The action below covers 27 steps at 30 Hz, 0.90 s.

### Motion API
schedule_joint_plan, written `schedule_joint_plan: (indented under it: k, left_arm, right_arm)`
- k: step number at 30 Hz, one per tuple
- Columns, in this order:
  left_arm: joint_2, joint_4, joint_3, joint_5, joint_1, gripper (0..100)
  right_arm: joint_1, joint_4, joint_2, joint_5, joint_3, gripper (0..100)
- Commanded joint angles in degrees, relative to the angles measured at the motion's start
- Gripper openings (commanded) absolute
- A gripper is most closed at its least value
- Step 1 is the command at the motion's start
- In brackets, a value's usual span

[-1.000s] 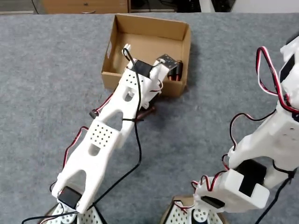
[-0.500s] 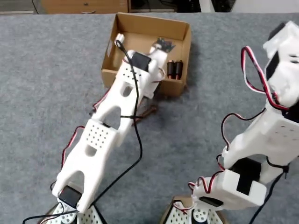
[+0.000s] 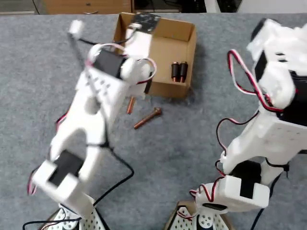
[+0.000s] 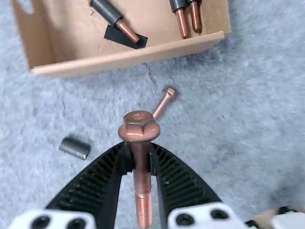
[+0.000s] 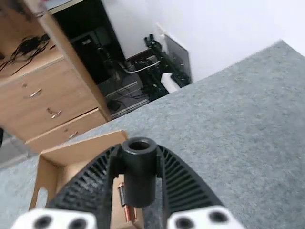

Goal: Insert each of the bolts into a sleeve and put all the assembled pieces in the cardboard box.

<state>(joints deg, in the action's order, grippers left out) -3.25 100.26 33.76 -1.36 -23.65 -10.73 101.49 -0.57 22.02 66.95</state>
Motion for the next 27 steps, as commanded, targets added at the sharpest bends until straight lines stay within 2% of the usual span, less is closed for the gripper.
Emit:
schedule_joint_plan:
  k: [1,7,13,19,24,27]
  left_arm:
    - [14.2,0.5,-2.7,3.3,0.2,2]
    - [28.5,0.5,-4.0,9.5,5.2,2]
    - [40.3,0.5,-14.4,12.3,12.3,2]
    - [51.3,0.5,-22.9,12.6,12.5,2]
    - [55.9,0.3,-26.5,17.1,12.4,2]
    - [56.6,-3.6,-28.6,18.5,12.4,2]
  right_arm:
    - [4.0,0.8,1.5,-2.9,-0.1,0.2]
    - [12.4,0.9,3.3,-7.8,-2.2,0.2]
    - [24.3,0.9,13.1,-8.3,-10.2,0.2]
    - [35.2,0.7,23.5,-8.4,-28.0,0.2]
    - [41.7,0.5,32.7,-8.4,-40.4,0.2]
    - [44.5,0.4,38.2,-8.4,-47.0,0.2]
